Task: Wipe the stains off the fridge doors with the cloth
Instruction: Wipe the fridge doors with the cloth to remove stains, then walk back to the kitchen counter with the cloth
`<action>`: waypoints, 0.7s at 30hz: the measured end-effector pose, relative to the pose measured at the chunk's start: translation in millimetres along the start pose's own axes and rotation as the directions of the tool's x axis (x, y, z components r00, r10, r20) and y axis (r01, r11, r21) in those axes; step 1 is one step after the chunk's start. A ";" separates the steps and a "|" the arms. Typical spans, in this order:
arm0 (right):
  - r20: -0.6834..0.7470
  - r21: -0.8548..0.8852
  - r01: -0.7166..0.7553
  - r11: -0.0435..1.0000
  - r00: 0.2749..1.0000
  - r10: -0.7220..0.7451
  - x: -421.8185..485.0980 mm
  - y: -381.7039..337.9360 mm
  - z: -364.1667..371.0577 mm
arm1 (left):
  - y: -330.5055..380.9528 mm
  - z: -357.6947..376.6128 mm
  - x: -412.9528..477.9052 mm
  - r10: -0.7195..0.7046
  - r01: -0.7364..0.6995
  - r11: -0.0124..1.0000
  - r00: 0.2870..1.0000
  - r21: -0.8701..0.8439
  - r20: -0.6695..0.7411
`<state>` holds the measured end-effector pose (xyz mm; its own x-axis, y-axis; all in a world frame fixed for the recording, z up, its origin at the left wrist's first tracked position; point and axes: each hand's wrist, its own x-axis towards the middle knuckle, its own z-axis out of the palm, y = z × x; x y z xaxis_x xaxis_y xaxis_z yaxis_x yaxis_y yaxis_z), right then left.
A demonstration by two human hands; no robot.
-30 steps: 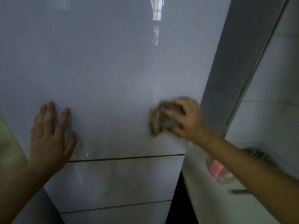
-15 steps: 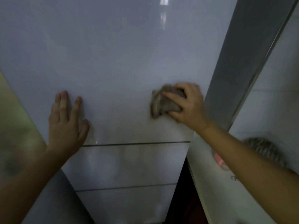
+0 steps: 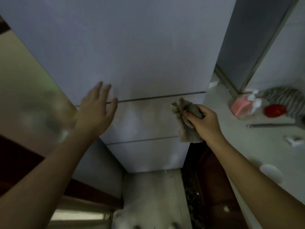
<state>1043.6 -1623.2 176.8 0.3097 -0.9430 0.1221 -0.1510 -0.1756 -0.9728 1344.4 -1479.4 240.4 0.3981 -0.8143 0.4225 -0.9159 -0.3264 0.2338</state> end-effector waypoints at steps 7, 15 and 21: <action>0.040 0.130 -0.366 0.922 0.931 0.364 -124.1 60.1 -11.4 | 34.5 48.1 -136.8 -0.028 0.129 0.968 0.907 -0.215 0.420; -0.082 0.186 -0.652 0.735 0.736 0.673 -235.0 117.8 -33.4 | 10.6 146.4 -210.0 -0.128 0.596 0.784 0.429 -0.174 0.894; -0.354 0.293 -0.740 0.605 0.504 0.788 -298.2 120.2 -18.9 | -1.9 200.8 -192.5 0.023 0.421 0.900 0.222 -0.118 0.975</action>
<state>915.3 -1368.4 27.1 -0.2946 -0.7140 -0.6351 -0.0456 0.6744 -0.7370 1259.0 -1418.5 -17.2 0.0160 -0.6565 -0.7541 -0.6503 -0.5798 0.4909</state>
